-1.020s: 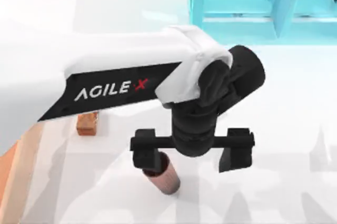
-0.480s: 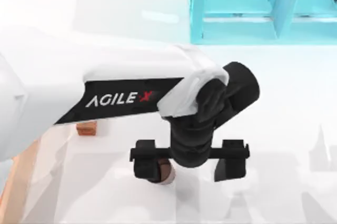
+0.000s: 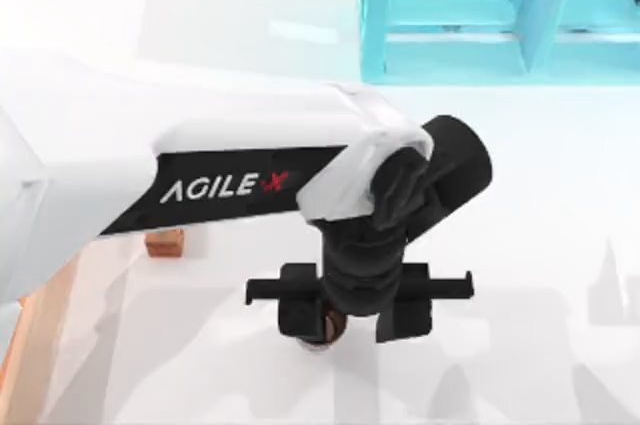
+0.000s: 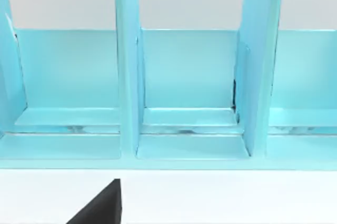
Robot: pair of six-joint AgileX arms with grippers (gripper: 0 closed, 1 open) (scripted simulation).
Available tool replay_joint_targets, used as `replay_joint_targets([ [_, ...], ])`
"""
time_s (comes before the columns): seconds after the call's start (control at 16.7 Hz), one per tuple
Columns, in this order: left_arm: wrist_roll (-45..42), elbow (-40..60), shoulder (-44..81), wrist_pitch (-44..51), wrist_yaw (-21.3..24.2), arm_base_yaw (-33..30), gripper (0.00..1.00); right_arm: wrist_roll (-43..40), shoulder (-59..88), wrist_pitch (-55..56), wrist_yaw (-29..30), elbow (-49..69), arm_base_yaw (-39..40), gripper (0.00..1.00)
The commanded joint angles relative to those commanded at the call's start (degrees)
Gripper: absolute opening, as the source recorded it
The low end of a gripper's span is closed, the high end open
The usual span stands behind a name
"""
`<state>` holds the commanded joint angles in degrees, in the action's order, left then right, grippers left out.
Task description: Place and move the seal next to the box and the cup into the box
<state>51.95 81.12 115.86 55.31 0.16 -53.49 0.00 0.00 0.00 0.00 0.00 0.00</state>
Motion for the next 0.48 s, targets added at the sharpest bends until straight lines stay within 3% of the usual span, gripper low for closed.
replay_joint_targets([
  [0.18,0.0,0.0,0.0,0.0,0.0,0.0,0.02,0.0,0.0,0.0,0.0,0.0,0.0,1.0],
  [0.48,0.0,0.0,0.0,0.0,0.0,0.0,0.0,0.0,0.0,0.0,0.0,0.0,0.0,1.0],
])
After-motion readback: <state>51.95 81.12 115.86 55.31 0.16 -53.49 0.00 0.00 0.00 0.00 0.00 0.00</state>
